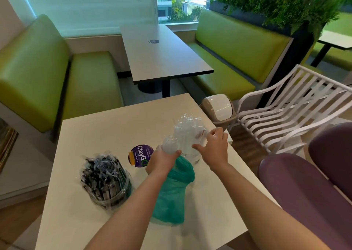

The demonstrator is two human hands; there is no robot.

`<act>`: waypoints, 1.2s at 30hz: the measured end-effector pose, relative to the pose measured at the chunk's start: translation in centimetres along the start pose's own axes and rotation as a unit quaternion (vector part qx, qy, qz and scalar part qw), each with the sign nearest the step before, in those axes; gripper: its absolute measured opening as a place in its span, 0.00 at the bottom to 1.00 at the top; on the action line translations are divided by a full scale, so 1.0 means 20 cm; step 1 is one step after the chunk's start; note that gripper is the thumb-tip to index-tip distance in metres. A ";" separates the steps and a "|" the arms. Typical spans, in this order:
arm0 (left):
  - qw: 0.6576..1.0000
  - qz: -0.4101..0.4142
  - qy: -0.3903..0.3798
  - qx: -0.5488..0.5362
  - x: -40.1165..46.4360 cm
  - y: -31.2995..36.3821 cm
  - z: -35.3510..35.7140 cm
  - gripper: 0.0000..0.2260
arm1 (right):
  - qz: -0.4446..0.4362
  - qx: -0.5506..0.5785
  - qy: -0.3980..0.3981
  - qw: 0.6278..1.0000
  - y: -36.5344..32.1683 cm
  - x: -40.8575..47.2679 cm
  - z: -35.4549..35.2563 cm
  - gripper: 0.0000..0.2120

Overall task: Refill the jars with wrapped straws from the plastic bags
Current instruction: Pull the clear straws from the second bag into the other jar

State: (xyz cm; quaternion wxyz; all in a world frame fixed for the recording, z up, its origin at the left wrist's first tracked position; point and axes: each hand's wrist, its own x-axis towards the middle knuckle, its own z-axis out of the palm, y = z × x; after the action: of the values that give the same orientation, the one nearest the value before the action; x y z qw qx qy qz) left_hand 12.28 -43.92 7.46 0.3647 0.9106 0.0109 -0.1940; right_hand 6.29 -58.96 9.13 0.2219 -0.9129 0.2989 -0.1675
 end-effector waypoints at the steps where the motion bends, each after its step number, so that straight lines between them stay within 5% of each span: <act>1: 1.000 0.000 0.000 -0.001 0.01 0.00 0.00 0.30 | 0.001 0.001 0.002 1.000 0.00 -0.01 0.02 0.28; 7: 1.000 -0.006 0.001 -0.002 0.02 0.00 0.01 0.31 | -0.127 0.062 0.096 0.985 -0.04 0.00 -0.01 0.38; 12: 1.000 -0.002 -0.002 -0.011 0.03 -0.01 0.01 0.31 | -0.261 -0.124 0.025 0.957 -0.03 0.04 0.02 0.25; 18: 0.999 0.011 -0.012 -0.033 0.04 -0.02 0.01 0.31 | -0.228 -0.166 -0.044 0.958 0.02 -0.01 0.07 0.26; 25: 0.993 0.044 -0.029 -0.108 0.02 -0.10 -0.03 0.31 | -0.123 -0.007 0.112 0.986 -0.09 -0.19 0.00 0.15; 31: 0.979 0.035 -0.036 -0.200 0.02 -0.20 -0.08 0.28 | -0.044 0.162 -0.089 0.982 -0.13 -0.34 0.07 0.05; 36: 0.966 0.033 -0.074 -0.244 0.00 -0.23 -0.11 0.34 | 0.043 0.233 -0.249 0.939 -0.15 -0.39 0.17 0.23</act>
State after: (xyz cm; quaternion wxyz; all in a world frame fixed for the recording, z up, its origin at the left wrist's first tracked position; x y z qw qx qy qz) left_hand 12.23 -38.98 5.90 0.5817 0.7771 0.0009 -0.2402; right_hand 3.29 -50.99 6.46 0.5031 -0.8344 0.2250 0.0100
